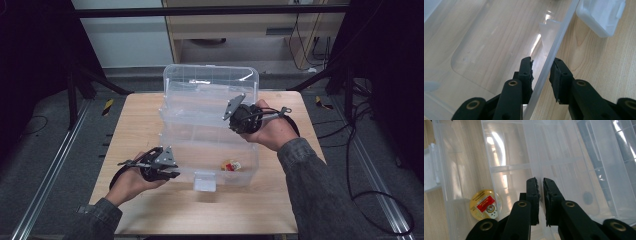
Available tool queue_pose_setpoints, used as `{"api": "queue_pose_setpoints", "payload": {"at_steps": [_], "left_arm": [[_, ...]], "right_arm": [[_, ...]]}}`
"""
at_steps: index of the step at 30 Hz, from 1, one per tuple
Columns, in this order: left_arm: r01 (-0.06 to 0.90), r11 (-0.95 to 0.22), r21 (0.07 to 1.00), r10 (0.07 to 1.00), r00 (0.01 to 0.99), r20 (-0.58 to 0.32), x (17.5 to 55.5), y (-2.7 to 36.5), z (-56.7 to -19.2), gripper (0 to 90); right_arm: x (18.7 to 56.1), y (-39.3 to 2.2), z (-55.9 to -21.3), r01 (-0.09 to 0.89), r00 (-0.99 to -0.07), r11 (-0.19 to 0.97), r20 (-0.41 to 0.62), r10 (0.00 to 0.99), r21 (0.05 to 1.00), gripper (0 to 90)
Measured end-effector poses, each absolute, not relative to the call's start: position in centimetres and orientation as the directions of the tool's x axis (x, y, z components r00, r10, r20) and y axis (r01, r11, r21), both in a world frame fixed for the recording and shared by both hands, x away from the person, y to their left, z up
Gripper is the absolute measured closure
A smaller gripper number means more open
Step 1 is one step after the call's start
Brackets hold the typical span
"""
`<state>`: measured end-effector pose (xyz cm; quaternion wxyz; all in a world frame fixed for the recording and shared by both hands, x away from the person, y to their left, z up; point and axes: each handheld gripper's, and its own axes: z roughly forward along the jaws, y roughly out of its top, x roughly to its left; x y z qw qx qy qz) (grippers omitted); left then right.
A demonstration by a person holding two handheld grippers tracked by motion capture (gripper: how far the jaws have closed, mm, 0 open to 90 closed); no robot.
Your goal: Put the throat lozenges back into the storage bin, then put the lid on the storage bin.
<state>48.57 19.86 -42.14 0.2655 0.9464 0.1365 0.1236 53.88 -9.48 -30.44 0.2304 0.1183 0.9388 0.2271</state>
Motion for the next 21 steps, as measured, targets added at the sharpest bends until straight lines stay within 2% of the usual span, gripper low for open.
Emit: {"api": "queue_pose_setpoints", "payload": {"at_steps": [21], "left_arm": [[0.189, -0.816, 0.545, 0.334, 0.925, 0.179, 48.33, 19.43, -42.04, 71.1]], "right_arm": [[53.66, -9.48, -30.68, 0.113, -0.866, 0.864, -0.378, 0.328, 0.490, 82.1]]}}
